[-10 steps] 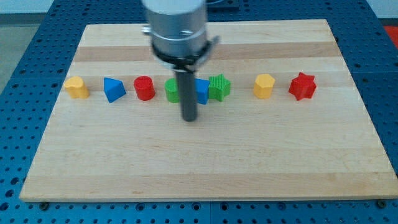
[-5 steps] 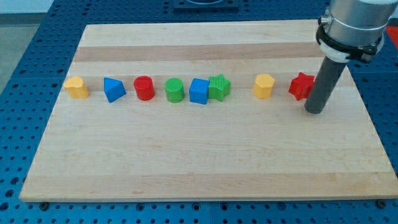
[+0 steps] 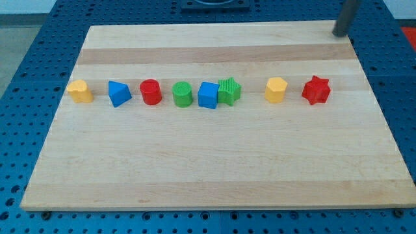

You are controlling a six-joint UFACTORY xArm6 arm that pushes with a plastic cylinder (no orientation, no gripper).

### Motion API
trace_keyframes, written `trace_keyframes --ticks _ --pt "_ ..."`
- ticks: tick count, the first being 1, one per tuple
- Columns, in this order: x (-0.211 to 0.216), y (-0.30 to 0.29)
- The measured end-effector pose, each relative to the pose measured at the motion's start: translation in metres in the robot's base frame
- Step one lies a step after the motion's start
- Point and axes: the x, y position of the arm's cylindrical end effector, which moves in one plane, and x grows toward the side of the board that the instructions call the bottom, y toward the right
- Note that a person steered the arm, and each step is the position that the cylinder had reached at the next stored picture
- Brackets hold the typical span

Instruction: Adjust the green circle and blue cube to form a horizontal line

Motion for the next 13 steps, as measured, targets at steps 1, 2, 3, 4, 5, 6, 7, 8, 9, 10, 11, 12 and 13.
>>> trace_keyframes --ticks 1,2,3,4,5,6,7,8,9,10,11,12,13 --pt "-0.014 -0.002" --pt "-0.003 -0.002" --pt "0.054 0.0" --pt "0.146 -0.011" --pt "0.251 -0.035" --pt "0.322 -0.089" --pt "0.333 -0.174" --pt "0.295 -0.269" --pt "0.273 -0.319" --pt "0.25 -0.377" --pt "0.25 -0.391" --pt "0.251 -0.357" --pt "0.238 -0.346"
